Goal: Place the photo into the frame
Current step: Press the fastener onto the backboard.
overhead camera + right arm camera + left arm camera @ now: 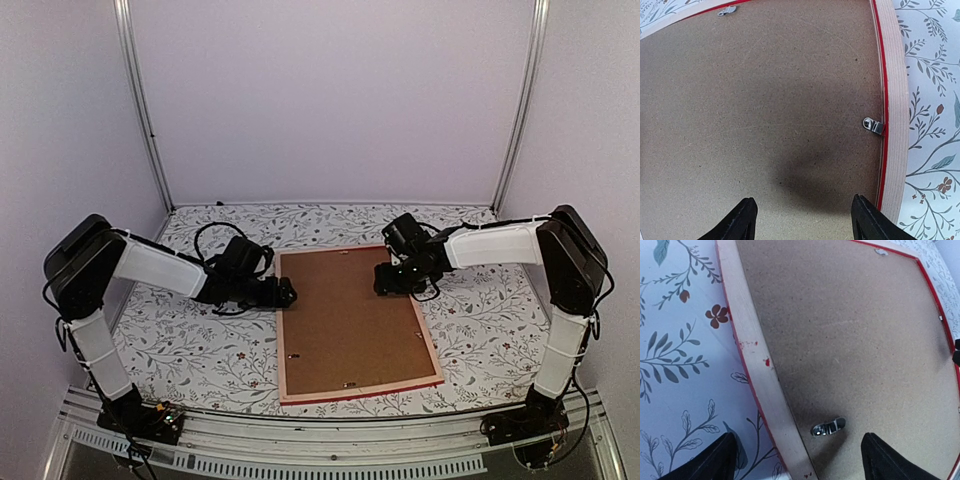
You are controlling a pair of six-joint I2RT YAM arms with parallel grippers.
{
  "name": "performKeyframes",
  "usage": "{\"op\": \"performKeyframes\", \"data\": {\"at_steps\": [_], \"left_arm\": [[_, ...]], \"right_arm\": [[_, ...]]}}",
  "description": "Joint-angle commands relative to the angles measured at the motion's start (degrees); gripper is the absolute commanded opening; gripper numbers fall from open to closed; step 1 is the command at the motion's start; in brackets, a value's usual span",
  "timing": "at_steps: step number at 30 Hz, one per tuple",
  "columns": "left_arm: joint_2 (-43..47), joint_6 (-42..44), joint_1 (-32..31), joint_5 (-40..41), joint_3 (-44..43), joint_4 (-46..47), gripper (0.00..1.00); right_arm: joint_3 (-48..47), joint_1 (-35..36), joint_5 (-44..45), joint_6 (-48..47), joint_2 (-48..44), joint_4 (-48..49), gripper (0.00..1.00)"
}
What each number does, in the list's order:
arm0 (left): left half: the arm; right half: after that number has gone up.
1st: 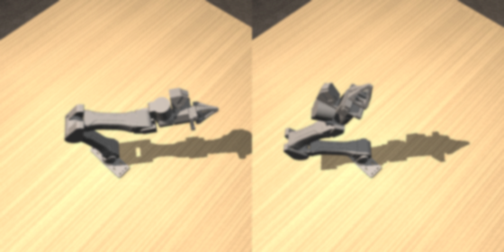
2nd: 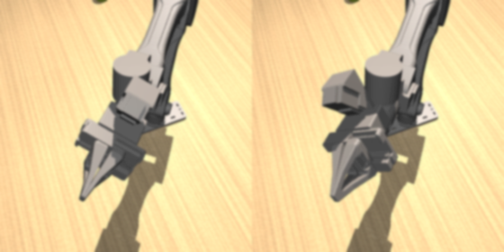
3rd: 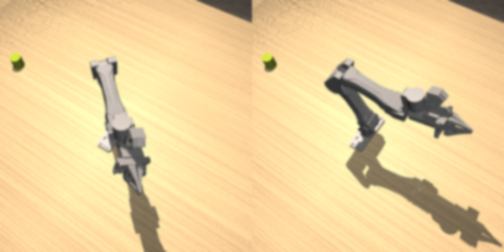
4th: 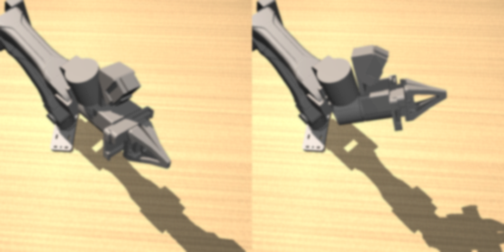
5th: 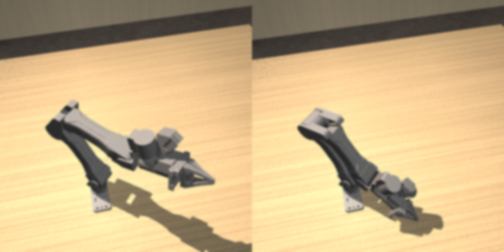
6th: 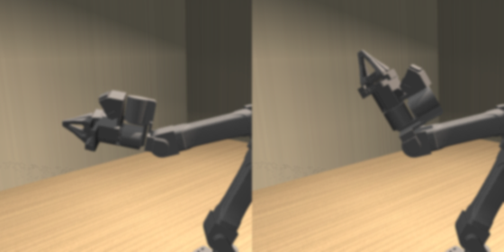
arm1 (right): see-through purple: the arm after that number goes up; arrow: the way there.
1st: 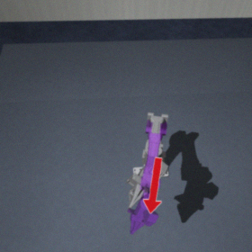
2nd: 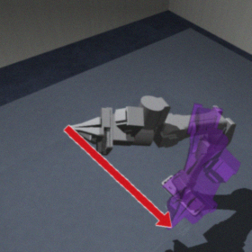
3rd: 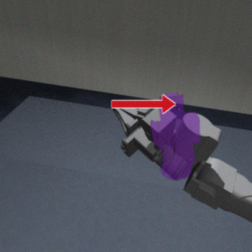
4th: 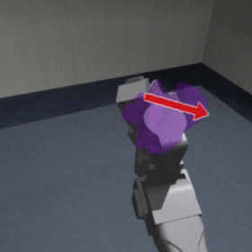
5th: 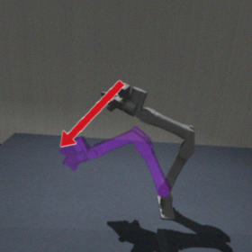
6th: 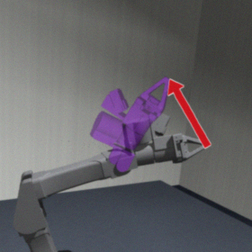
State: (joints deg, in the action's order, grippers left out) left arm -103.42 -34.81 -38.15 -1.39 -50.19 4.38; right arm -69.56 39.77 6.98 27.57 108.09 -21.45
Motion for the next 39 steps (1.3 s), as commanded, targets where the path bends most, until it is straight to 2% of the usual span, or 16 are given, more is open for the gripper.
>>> {"op": "performKeyframes", "data": {"at_steps": [1,6,16,27,35,39], "left_arm": [[1.11,-1.93,-0.15,-2.60,1.96,2.52,0.86],[0.75,-0.99,-0.17,0.36,1.65,2.80,0.85],[-5.05,3.97,-1.09,7.74,-7.44,-4.19,0.85],[-6.44,4.23,-4.79,13.42,-9.65,-9.94,0.82],[-4.47,3.46,-5.35,14.13,-8.11,-10.34,0.74],[-4.02,3.46,-5.35,14.46,-7.54,-9.12,0.64]], "right_arm": [[0.70,0.31,0.70,1.98,1.48,-0.69,0.68],[1.47,0.31,0.33,2.49,1.21,-0.18,0.68],[2.41,0.29,0.36,2.18,0.79,0.21,0.68],[3.16,0.31,-0.04,1.88,0.86,1.06,0.67],[3.43,0.27,0.04,1.66,0.71,1.15,0.67],[3.37,0.30,-0.58,1.67,0.89,1.51,0.67]]}}
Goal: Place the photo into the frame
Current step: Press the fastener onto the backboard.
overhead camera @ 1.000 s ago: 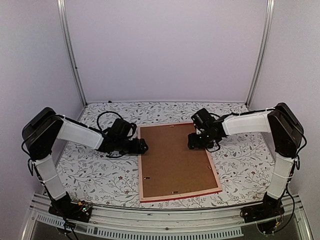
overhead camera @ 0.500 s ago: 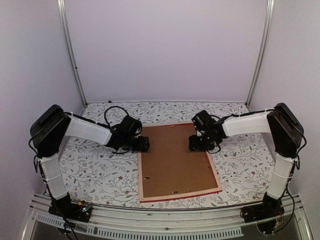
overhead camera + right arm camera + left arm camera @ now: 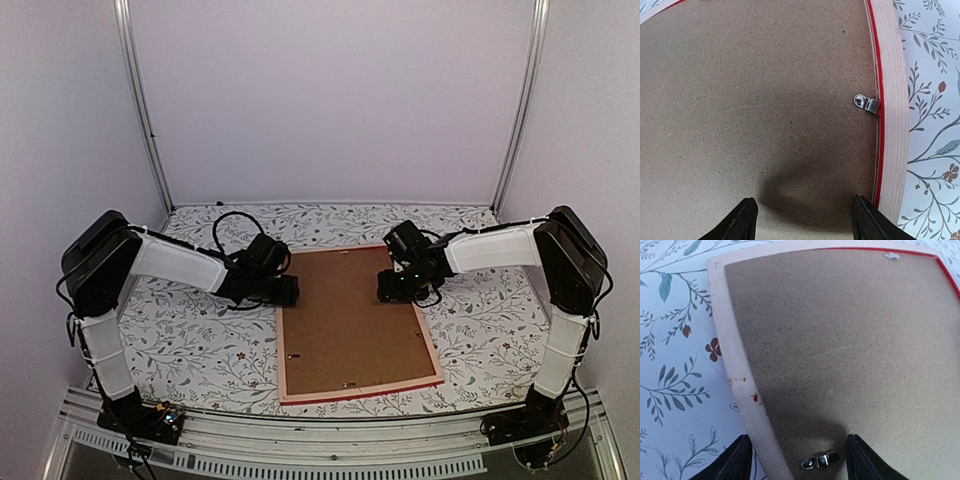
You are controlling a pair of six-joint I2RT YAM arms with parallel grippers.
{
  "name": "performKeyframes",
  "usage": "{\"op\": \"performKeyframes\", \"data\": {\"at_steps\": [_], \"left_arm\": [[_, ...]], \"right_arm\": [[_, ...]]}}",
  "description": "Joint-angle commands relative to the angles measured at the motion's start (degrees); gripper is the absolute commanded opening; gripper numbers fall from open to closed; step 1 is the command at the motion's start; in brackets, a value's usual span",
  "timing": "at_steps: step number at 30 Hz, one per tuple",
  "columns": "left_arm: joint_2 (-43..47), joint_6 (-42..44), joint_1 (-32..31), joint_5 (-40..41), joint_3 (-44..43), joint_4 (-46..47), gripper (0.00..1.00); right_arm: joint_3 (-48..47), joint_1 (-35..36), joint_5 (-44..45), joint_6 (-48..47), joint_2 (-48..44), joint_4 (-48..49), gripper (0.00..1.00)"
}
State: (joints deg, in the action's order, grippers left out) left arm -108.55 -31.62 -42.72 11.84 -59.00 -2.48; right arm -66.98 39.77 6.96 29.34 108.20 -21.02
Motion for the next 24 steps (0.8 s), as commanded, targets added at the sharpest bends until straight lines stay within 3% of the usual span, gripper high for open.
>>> {"op": "performKeyframes", "data": {"at_steps": [1,16,24], "left_arm": [[1.00,0.36,-0.83,1.28,1.03,-2.31,0.62],[5.98,0.23,-0.79,0.38,1.75,-2.18,0.46],[7.66,2.06,0.51,0.79,-0.96,-3.15,0.63]], "right_arm": [[0.78,0.31,-0.64,-0.21,0.86,1.07,0.67],[1.36,0.31,0.23,-0.48,-0.13,0.90,0.67],[2.34,0.30,0.74,-0.32,-1.00,0.78,0.67]]}}
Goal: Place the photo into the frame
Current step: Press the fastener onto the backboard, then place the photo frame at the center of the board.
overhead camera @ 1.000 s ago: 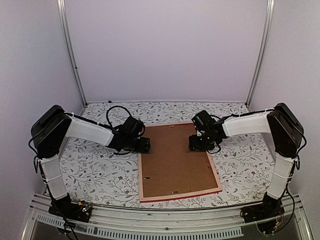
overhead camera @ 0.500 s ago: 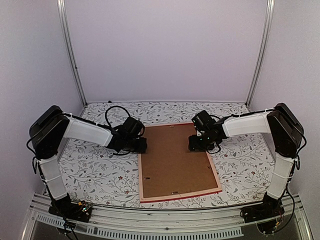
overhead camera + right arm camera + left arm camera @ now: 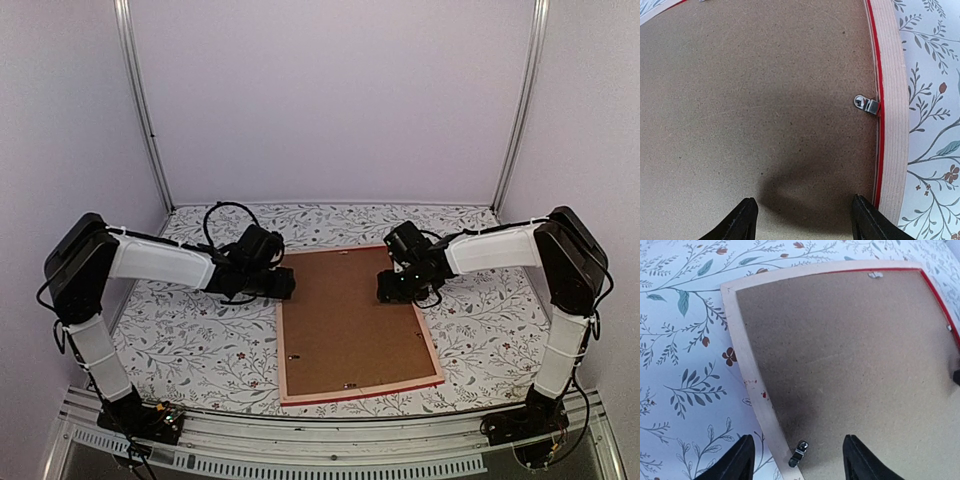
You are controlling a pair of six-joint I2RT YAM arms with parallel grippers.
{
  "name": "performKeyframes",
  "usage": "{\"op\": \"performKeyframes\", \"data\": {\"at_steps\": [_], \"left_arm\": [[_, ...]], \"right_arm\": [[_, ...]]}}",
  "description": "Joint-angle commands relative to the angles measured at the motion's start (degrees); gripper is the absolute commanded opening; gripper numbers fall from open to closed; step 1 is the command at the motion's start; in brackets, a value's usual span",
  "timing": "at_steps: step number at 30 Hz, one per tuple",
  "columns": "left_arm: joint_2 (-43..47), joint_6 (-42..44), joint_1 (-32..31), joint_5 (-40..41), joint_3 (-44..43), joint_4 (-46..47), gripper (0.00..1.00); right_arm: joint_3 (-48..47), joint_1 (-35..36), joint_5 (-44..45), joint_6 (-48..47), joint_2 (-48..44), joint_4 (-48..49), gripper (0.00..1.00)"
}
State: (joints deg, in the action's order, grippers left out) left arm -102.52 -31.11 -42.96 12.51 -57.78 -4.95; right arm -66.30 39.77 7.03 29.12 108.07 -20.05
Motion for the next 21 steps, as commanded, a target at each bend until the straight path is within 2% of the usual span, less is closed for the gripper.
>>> {"op": "performKeyframes", "data": {"at_steps": [1,6,17,21], "left_arm": [[1.39,1.91,1.11,-0.01,-2.69,-0.80,0.66],[0.09,3.88,4.35,-2.83,-4.53,0.19,0.72],[-7.51,6.30,12.34,-19.22,-8.95,7.97,0.71],[-10.96,6.46,12.94,-20.78,-12.79,7.70,0.72]], "right_arm": [[1.74,0.25,0.82,-0.09,-1.20,-0.19,0.67],[2.07,0.13,2.19,-0.22,-2.99,-0.34,0.67],[4.06,-1.81,2.28,-0.89,-5.66,0.43,0.67],[4.83,-2.31,0.94,-0.67,-5.51,1.40,0.67]]}}
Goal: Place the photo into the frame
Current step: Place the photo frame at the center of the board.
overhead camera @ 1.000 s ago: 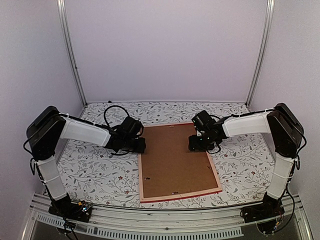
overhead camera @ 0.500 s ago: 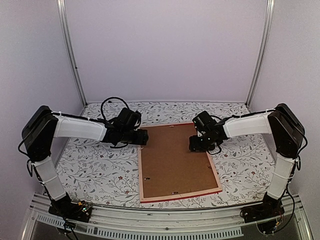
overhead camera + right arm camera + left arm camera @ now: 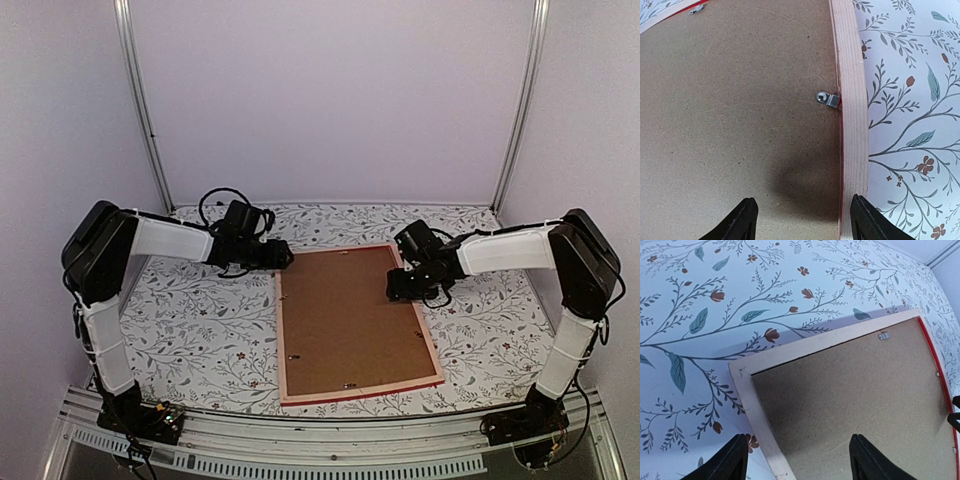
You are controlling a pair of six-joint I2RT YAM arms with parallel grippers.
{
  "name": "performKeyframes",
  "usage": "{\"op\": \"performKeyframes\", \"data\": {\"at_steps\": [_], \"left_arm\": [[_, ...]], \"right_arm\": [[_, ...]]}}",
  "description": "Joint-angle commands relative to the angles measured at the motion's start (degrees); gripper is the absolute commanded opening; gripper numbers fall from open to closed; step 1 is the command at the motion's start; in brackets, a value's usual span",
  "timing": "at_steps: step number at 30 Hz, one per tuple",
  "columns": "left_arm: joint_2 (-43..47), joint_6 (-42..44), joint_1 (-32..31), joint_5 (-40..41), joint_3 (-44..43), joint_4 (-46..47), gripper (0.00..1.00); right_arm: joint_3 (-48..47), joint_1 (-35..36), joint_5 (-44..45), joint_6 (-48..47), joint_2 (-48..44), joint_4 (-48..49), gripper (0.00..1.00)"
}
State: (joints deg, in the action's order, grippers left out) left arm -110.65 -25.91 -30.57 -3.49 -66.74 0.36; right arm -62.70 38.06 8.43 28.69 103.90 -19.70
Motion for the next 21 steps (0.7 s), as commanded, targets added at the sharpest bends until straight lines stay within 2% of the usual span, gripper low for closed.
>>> {"op": "performKeyframes", "data": {"at_steps": [1,9,21], "left_arm": [[-3.63,1.19,0.63,-4.95,-4.81,2.30,0.72],[-8.39,-1.16,0.99,-3.22,-9.27,0.02,0.72],[-7.77,-3.52,0.94,-0.57,-6.66,0.38,0.73]], "right_arm": [[1.53,-0.67,-0.79,-0.21,-1.26,1.27,0.67],[3.77,-1.38,-1.70,0.38,-2.78,1.72,0.67],[6.55,-4.33,-6.55,0.68,-2.88,5.17,0.65]]}}
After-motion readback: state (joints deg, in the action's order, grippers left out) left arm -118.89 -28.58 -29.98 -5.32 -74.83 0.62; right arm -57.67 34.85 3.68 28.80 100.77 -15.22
